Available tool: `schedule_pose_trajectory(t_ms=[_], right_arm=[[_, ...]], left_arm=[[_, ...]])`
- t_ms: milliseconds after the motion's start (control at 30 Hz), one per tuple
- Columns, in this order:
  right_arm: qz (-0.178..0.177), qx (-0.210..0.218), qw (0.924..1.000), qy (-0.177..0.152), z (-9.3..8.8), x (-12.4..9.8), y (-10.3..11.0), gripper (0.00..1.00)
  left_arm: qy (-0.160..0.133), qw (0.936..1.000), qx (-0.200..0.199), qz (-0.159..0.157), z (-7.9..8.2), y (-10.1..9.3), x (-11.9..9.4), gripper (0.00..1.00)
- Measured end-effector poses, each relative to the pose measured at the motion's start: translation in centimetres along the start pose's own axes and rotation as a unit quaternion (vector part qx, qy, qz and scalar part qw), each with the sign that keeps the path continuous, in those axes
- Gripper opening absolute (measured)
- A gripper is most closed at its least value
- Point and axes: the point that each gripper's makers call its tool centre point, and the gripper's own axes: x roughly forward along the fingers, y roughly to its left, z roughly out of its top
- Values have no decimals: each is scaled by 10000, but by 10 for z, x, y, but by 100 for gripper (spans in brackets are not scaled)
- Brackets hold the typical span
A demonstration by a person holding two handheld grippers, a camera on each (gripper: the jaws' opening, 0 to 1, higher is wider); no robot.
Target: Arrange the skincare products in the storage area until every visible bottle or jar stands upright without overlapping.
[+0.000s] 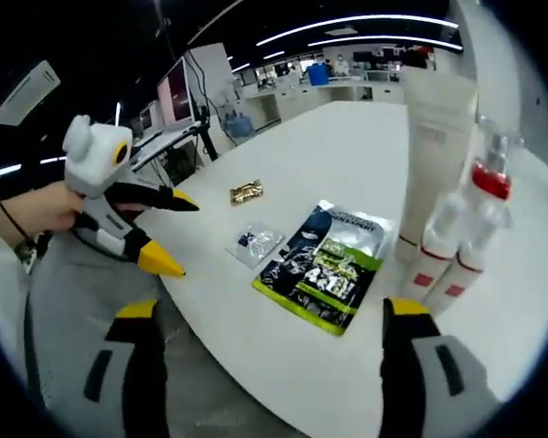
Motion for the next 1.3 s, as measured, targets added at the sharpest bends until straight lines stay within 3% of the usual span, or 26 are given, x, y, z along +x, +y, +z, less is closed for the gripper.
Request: schedule_pose_trajectory(t_ms=[400, 567, 733, 900, 1100, 1300], right_arm=[[-422, 257, 9982, -332, 2, -31, -15, 100], [-593, 83, 9972, -455, 7, -37, -24, 100], [-526, 353, 9955, -703, 12, -43, -27, 100], [14, 500, 9943, -938, 20, -48, -10, 100], [-128, 380, 9957, -837, 18, -48, -8, 100], [-461, 687, 9918, -973, 18, -53, -26, 100]], left_arm=[[-21, 9999, -89, 113, -6, 13, -27, 88], [-47, 9999, -153, 49, -7, 16, -38, 91], [-197, 9996, -210, -78, -2, 17, -48, 95], [-273, 9991, -316, -112, -4, 22, -52, 96], [-128, 9991, -381, -149, -19, 32, -51, 96], [-88, 9992, -366, -163, -14, 44, -45, 96]])
